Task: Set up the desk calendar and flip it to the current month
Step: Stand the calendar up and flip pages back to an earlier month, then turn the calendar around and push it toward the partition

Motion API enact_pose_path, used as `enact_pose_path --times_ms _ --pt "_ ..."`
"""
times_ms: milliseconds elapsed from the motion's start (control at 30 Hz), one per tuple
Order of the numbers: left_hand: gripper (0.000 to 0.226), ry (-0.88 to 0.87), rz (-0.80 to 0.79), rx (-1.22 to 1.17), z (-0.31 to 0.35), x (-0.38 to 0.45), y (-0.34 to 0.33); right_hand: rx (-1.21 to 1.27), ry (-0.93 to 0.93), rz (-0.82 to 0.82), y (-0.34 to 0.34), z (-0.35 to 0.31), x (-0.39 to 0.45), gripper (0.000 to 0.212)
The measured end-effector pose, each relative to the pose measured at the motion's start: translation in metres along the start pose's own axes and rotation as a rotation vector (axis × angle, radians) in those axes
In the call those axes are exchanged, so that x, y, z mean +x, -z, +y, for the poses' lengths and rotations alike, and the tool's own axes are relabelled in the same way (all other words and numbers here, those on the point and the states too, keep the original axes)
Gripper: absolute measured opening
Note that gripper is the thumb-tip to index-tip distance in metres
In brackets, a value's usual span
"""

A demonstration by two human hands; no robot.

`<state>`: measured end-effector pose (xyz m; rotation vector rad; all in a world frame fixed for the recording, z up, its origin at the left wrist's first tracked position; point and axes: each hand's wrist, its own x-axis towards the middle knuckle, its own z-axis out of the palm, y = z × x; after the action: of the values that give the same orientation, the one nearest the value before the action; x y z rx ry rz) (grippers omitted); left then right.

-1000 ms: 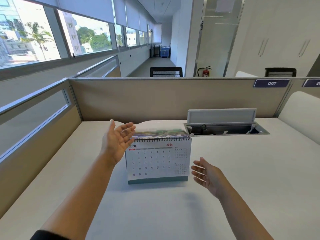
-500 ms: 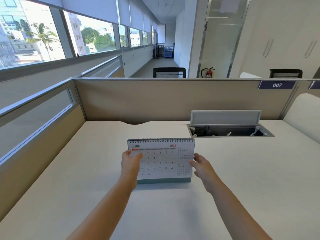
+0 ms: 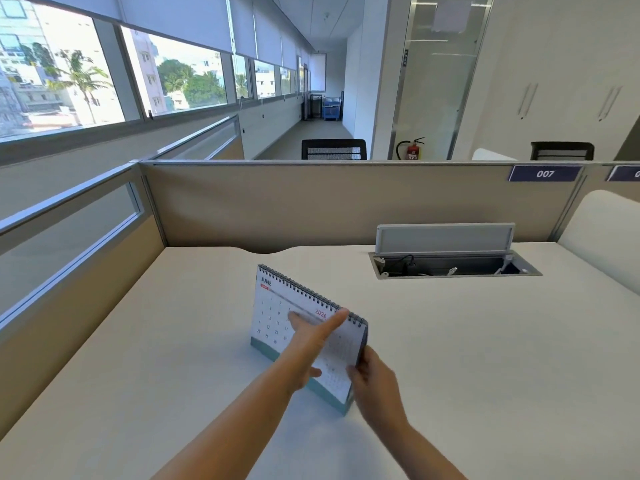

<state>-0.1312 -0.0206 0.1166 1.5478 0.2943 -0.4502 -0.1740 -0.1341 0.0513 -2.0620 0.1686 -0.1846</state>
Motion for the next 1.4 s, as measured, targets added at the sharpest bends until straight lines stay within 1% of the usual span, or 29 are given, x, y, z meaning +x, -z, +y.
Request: enact_pose_path --times_ms 67,100,167,233,267,300,367,400,467,567,633,700,800,867,933,1000,1033,1067,1100,1133,1200,1233,1300,1400 --pt "0.110 0.031 0.000 0.066 0.003 -0.001 0.002 -0.104 0.081 0.007 -0.010 0.003 -0.010 0.039" --pt "0.098 0.050 -0.008 0.097 0.006 0.001 0.004 -0.161 0.111 0.005 -0.013 0.004 -0.013 0.034" --pt "0.063 0.059 -0.025 0.175 0.015 0.002 0.011 -0.277 0.190 -0.034 -0.019 0.007 -0.020 0.025" --pt "0.037 0.002 -0.010 0.268 0.022 0.006 0.019 -0.284 0.295 -0.128 -0.025 0.006 -0.028 0.031" --pt "0.030 -0.054 0.010 0.324 0.025 0.007 0.023 -0.256 0.331 -0.192 -0.027 0.005 -0.032 0.034" --pt "0.029 -0.127 0.037 0.412 0.028 0.008 0.027 -0.234 0.357 -0.257 -0.028 0.003 -0.034 0.035" --pt "0.035 -0.272 0.101 0.694 0.032 0.012 0.035 -0.250 0.387 -0.361 -0.029 0.001 -0.034 0.029" --pt "0.038 -0.327 0.133 0.833 0.033 0.014 0.039 -0.251 0.388 -0.387 -0.029 0.001 -0.032 0.026" --pt "0.041 -0.396 0.158 1.001 0.035 0.019 0.049 -0.217 0.346 -0.405 -0.025 0.000 -0.028 0.024" --pt "0.039 -0.465 0.113 1.198 0.048 0.023 0.062 -0.081 0.212 -0.362 -0.016 0.000 -0.019 0.018" --pt "0.034 -0.493 0.084 1.318 0.058 0.027 0.071 -0.011 0.134 -0.311 -0.007 -0.001 -0.013 0.027" --pt "0.030 -0.539 0.110 1.408 0.063 0.035 0.077 0.028 0.059 -0.283 0.001 0.001 -0.007 0.032" --pt "0.036 -0.609 0.177 1.478 0.059 0.046 0.082 0.036 -0.033 -0.237 0.010 0.012 0.003 0.027" --pt "0.046 -0.659 0.246 1.451 0.047 0.051 0.083 0.019 -0.087 -0.180 0.013 0.023 0.010 0.019" --pt "0.057 -0.764 0.358 1.310 0.028 0.049 0.085 -0.009 -0.134 -0.088 0.016 0.039 0.016 0.010" --pt "0.065 -0.887 0.502 1.012 0.000 0.043 0.087 -0.024 -0.188 0.007 0.019 0.054 0.020 0.008" --pt "0.065 -0.920 0.570 0.839 -0.017 0.039 0.088 -0.011 -0.221 0.049 0.020 0.061 0.020 0.012" --pt "0.064 -0.915 0.629 0.679 -0.037 0.037 0.089 0.008 -0.250 0.088 0.020 0.068 0.019 0.018" --pt "0.063 -0.858 0.654 0.551 -0.055 0.035 0.090 0.021 -0.272 0.126 0.020 0.076 0.017 0.023" --pt "0.063 -0.762 0.644 0.453 -0.074 0.036 0.091 0.019 -0.279 0.159 0.019 0.083 0.015 0.025" --pt "0.064 -0.554 0.575 0.352 -0.107 0.037 0.091 -0.003 -0.255 0.207 0.015 0.095 0.008 0.025" --pt "0.064 -0.489 0.549 0.331 -0.119 0.037 0.091 -0.009 -0.239 0.223 0.012 0.098 0.005 0.025" --pt "0.065 -0.418 0.552 0.299 -0.133 0.040 0.094 -0.016 -0.207 0.241 0.005 0.100 0.004 0.027" --pt "0.063 -0.346 0.575 0.253 -0.134 0.043 0.092 -0.043 -0.187 0.234 -0.002 0.096 0.007 0.037"
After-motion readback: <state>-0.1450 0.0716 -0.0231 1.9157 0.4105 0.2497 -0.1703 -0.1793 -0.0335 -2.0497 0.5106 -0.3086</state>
